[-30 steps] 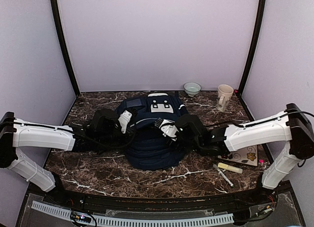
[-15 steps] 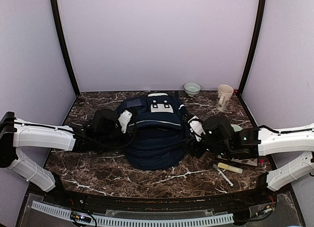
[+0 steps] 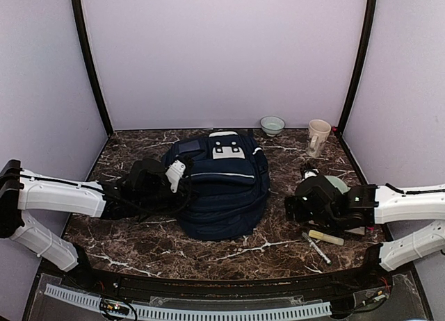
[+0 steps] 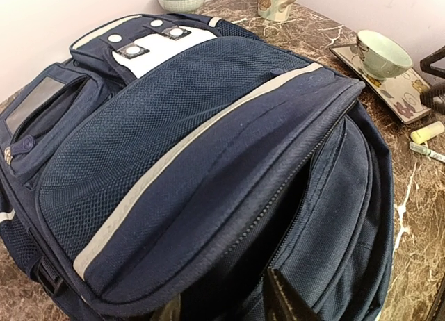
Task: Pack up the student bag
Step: Move the pen to the center of the board.
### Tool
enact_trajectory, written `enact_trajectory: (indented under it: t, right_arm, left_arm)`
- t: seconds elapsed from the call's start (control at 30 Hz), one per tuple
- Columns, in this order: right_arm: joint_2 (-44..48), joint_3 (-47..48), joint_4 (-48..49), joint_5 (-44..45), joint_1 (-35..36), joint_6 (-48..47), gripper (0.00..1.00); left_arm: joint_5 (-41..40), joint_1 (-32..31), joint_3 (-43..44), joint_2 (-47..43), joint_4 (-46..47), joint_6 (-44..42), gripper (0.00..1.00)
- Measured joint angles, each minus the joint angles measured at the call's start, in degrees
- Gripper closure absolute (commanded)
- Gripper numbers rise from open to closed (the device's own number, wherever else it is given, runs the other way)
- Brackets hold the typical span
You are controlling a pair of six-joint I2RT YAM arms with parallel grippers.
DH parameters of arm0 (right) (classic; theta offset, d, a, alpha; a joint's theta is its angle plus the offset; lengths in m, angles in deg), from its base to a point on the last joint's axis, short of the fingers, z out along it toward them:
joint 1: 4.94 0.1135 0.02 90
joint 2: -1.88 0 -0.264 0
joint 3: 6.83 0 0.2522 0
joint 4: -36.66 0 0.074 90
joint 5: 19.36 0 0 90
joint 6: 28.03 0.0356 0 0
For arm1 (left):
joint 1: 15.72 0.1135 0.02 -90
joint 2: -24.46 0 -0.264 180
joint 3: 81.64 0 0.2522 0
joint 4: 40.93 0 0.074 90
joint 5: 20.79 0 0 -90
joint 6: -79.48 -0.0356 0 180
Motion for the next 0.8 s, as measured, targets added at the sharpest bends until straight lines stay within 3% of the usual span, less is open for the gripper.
enact_trajectory:
  t: [0.3, 0.47, 0.8]
  right_arm:
    - [6.1, -0.1, -14.9, 1.0, -9.1, 21.3, 0.06]
    - [6.2, 0.6, -22.4, -0.3, -10.7, 30.9, 0.05]
    - [8.2, -1.2, -25.8, -9.5, -11.3, 36.5, 0.05]
  left_arm:
    - [0.0, 0.0, -0.6, -0.3, 1.5, 0.0, 0.55]
    - [0.0, 0.0, -0.6, -0.3, 1.7, 0.0, 0.55]
    - [0.3, 0.0, -0.7, -0.3, 2.2, 0.0, 0.55]
